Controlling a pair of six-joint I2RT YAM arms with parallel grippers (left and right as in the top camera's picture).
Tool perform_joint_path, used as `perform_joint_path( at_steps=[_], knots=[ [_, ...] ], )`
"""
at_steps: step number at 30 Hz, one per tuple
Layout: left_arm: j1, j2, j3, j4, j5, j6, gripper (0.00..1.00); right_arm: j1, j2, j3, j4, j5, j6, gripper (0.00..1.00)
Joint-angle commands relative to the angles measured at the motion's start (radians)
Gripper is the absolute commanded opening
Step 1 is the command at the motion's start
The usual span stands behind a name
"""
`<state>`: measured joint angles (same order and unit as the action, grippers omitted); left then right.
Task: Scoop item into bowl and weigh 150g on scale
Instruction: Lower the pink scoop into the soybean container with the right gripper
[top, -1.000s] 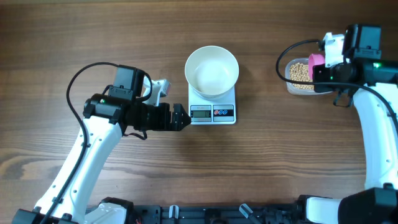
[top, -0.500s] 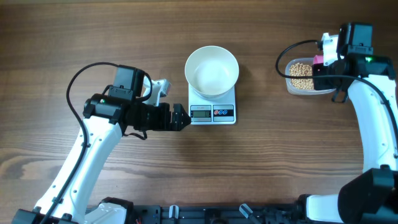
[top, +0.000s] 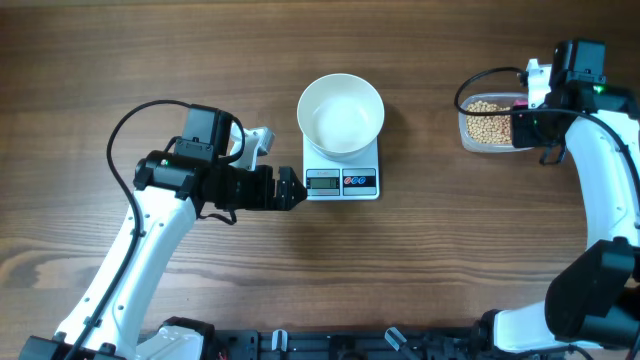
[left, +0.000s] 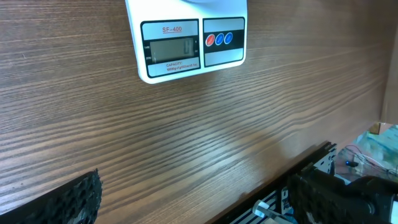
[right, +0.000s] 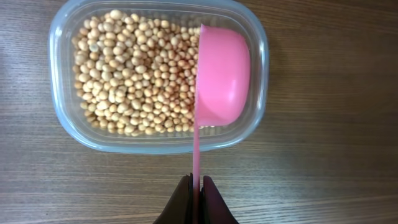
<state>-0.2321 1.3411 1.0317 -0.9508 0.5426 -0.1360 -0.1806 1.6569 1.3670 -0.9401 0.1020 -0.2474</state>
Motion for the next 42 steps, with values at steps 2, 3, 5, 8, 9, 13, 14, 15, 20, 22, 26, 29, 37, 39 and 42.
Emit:
perform_joint_path(
  at_steps=[2,3,5,8,9,13,14,15,20,22,26,29,37,39,42],
  knots=[
    [-0.001,0.002,0.000,0.000,-0.010,-0.002,1.00,-0.002,0.020,-0.008,0.005,-0.070,-0.016,0.05],
    [-0.001,0.002,0.000,0.000,-0.010,-0.002,1.00,-0.003,0.022,-0.008,0.005,-0.079,-0.017,0.05],
    [-0.001,0.002,0.000,0.000,-0.010,-0.002,1.00,-0.003,0.029,-0.013,0.005,-0.088,-0.015,0.05],
    [-0.001,0.002,0.000,0.000,-0.010,-0.002,1.00,-0.004,0.043,-0.024,0.005,-0.107,-0.015,0.05],
    [-0.001,0.002,0.000,0.000,-0.010,-0.002,1.00,-0.004,0.046,-0.028,0.006,-0.119,-0.015,0.04],
    [-0.001,0.002,0.000,0.000,-0.010,-0.002,1.00,-0.004,0.048,-0.033,0.005,-0.145,-0.014,0.04],
    [-0.001,0.002,0.000,0.000,-0.010,-0.002,1.00,-0.004,0.048,-0.033,0.005,-0.145,-0.014,0.05],
    [-0.001,0.002,0.000,0.000,-0.010,-0.002,1.00,-0.004,0.048,-0.033,0.004,-0.145,-0.014,0.05],
    [-0.001,0.002,0.000,0.000,-0.010,-0.002,1.00,-0.005,0.048,-0.033,0.004,-0.175,-0.012,0.05],
    [-0.001,0.002,0.000,0.000,-0.010,-0.002,1.00,-0.015,0.048,-0.033,0.005,-0.208,-0.013,0.04],
    [-0.001,0.002,0.000,0.000,-0.010,-0.002,1.00,-0.069,0.048,-0.033,-0.007,-0.312,-0.014,0.05],
    [-0.001,0.002,0.000,0.000,-0.010,-0.002,1.00,-0.122,0.048,-0.033,-0.018,-0.386,-0.015,0.04],
    [-0.001,0.002,0.000,0.000,-0.010,-0.002,1.00,-0.176,0.048,-0.033,-0.040,-0.491,-0.043,0.04],
    [-0.001,0.002,0.000,0.000,-0.010,-0.002,1.00,-0.176,0.048,-0.034,-0.040,-0.492,-0.041,0.04],
    [-0.001,0.002,0.000,0.000,-0.010,-0.002,1.00,-0.176,0.048,-0.034,-0.037,-0.479,-0.040,0.04]
  ],
)
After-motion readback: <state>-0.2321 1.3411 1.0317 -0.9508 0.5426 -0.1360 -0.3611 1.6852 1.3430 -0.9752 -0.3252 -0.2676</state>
